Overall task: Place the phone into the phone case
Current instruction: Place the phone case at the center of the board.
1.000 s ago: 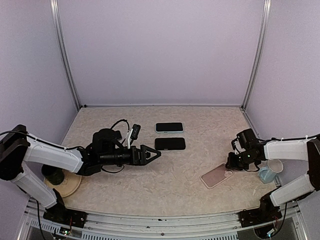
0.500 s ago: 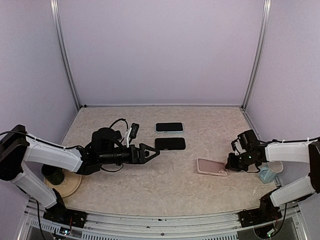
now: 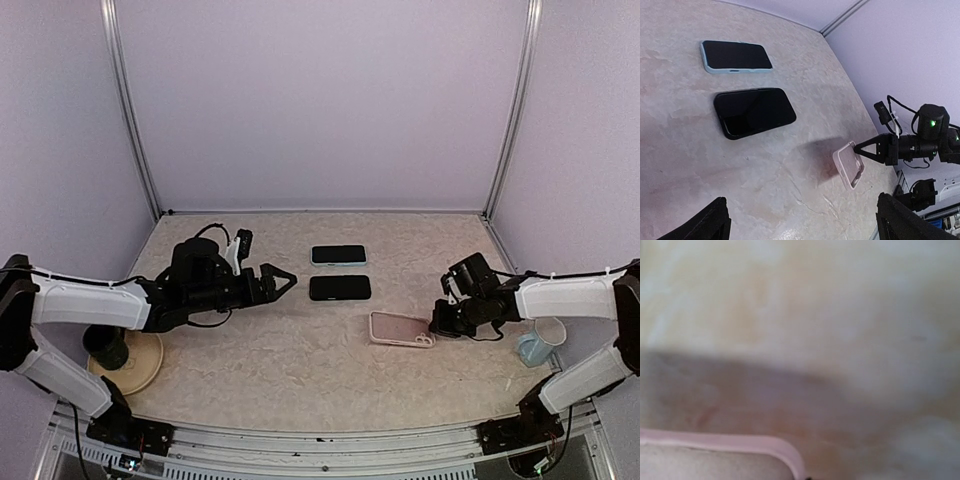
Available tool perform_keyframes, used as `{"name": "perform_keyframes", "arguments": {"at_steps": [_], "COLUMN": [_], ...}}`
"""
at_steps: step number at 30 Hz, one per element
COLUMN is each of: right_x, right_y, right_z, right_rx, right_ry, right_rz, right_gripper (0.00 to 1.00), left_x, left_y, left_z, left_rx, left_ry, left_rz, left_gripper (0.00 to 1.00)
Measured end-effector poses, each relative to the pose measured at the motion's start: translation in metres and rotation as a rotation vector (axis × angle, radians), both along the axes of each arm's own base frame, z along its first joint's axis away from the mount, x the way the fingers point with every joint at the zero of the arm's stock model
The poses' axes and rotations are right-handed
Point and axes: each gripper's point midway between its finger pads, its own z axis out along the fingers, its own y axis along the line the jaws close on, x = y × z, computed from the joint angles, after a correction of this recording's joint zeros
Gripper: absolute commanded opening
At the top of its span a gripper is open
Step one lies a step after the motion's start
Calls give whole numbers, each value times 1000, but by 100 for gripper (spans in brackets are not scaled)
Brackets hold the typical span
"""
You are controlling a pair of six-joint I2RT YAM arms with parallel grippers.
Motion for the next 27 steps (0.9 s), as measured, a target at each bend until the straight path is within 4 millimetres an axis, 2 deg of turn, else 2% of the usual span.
{"name": "perform_keyframes", "arguments": {"at_steps": [6, 13, 20, 27], "right_x": [3, 10, 16, 18], "right_y": [38, 74, 89, 91], "right_z": [-11, -14, -12, -9], "right_rx": [-10, -2, -3, 1], "right_ry": [32, 35, 20, 12], "right_rz": [33, 41, 38, 35], "right_gripper": [3, 6, 10, 22], "left_x": [33, 66, 92, 105], "left_y": [37, 98, 165, 210], "left_z": [11, 18, 20, 19], "left_rx": [42, 124, 153, 131], "left_ry": [-5, -29, -19, 4], "left_rz": [155, 374, 566, 691], "left_gripper": [99, 99, 99, 99]}}
